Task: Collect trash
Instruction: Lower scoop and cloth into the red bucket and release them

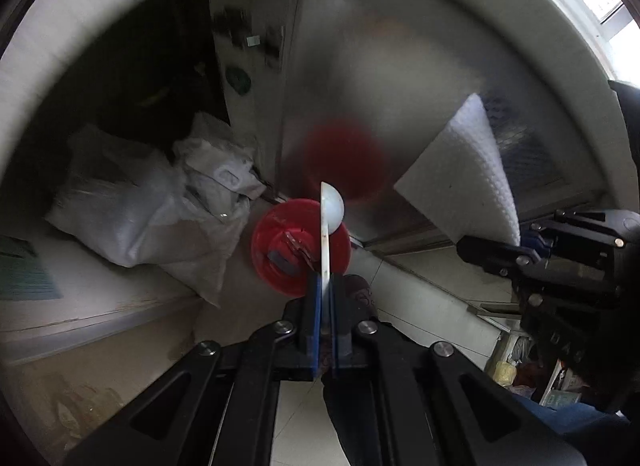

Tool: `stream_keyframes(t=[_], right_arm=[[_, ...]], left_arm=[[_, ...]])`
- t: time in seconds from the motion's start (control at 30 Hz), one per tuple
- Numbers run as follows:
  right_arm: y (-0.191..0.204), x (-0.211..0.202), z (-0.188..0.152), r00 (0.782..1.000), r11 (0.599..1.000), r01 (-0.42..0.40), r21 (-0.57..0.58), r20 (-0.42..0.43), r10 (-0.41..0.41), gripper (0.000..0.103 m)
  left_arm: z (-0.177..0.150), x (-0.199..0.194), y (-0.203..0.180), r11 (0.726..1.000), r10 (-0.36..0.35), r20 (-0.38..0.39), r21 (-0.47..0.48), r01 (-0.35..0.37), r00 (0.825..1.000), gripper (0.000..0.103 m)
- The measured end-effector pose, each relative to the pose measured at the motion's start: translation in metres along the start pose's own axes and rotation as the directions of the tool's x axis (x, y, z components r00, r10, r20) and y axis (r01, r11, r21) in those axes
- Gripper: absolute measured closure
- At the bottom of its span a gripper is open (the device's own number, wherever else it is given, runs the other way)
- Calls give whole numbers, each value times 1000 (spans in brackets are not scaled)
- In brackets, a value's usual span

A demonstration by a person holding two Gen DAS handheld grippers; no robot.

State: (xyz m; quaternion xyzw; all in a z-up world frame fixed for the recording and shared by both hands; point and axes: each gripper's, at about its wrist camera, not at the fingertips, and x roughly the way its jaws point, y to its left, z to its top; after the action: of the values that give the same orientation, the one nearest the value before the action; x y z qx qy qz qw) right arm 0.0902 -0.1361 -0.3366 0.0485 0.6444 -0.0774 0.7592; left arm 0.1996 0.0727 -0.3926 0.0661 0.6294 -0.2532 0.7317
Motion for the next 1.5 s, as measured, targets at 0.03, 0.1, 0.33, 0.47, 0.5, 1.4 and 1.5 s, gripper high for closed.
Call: stream_keyframes(t=[0.03,0.1,0.33,0.47,0.5,1.4,1.5], right_arm=[[0,12,0,1000,1000,1,0,-6,-1,96],[-3,42,1,1000,1000,0,15,-21,0,96],[-26,131,3,996,998,-9,66,-83,14,96],[-31,159,-1,994,998,-6,70,-107,14,96],[-37,162,-4,994,998,-7,69,-111,14,96],[-34,197,-6,984,998,-48,48,-168,55,96],[-31,200,-5,985,999,-45,17,-165,48,96]], left_arm=[[-1,12,3,1000,0,-8,-11,0,1000,100],[-2,38,11,999,-13,-16,-38,12,1000,100],[-7,121,23,999,-16,-73,-42,13,997,100],[-5,148,30,999,-26,-88,-48,22,996,100],[-4,154,31,998,-29,-91,-49,25,995,100],[-11,150,63,993,62,-41,-94,-66,997,16],[-13,152,70,990,77,-44,-115,-81,996,2]])
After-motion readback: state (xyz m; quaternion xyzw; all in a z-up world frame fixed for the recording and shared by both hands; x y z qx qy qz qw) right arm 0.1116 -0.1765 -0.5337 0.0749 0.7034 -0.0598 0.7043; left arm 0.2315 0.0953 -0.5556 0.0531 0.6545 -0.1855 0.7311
